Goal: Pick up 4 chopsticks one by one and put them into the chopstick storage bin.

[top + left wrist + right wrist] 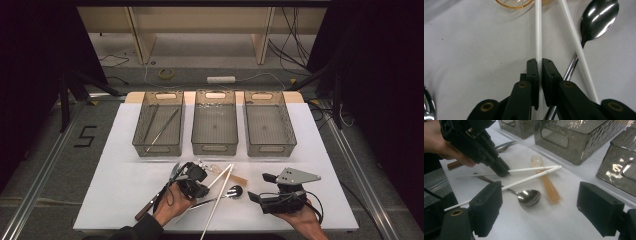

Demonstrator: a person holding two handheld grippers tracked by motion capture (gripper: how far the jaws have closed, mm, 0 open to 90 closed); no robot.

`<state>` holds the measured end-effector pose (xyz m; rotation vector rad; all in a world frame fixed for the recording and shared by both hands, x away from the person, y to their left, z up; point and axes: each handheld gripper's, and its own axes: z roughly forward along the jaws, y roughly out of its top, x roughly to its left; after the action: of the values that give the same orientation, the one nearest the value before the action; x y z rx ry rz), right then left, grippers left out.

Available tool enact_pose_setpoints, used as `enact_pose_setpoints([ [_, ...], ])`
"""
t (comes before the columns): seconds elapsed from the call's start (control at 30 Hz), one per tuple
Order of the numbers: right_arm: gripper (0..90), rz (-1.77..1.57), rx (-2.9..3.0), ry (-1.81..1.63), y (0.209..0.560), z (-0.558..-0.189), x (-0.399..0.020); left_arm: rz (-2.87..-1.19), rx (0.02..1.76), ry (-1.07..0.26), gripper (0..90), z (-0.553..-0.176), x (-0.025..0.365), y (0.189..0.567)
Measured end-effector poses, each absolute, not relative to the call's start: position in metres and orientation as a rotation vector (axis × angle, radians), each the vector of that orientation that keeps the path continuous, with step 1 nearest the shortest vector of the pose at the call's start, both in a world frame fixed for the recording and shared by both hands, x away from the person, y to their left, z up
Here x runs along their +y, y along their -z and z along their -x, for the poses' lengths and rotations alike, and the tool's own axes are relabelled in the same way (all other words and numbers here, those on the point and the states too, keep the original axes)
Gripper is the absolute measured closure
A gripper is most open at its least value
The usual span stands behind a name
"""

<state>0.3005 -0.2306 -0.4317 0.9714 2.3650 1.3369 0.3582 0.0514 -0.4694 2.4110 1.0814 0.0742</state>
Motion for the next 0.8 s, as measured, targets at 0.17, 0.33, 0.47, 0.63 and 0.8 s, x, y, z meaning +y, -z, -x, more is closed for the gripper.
enact_pose_setpoints([
  [0.17, 21.3, -0.97, 2.365, -1.34, 0.432, -0.301, -0.231, -2.407, 1.066, -0.073, 84.2, -0.358, 0.052, 0.469],
  [0.33, 21.2, -0.97, 2.365, -1.341, 0.432, -0.301, -0.231, -2.387, 1.037, -0.112, 84.5, -0.355, 0.051, 0.461],
  [0.47, 21.2, -0.969, 2.363, -1.343, 0.431, -0.301, -0.231, -2.376, 1.039, -0.115, 84.6, -0.357, 0.056, 0.457],
  [0.63, 21.2, -0.969, 2.362, -1.345, 0.431, -0.301, -0.232, -2.347, 1.027, -0.134, 84.6, -0.359, 0.062, 0.447],
  [0.8, 21.2, -0.969, 2.361, -1.345, 0.431, -0.3, -0.231, -2.319, 1.03, -0.135, 84.6, -0.362, 0.069, 0.442],
])
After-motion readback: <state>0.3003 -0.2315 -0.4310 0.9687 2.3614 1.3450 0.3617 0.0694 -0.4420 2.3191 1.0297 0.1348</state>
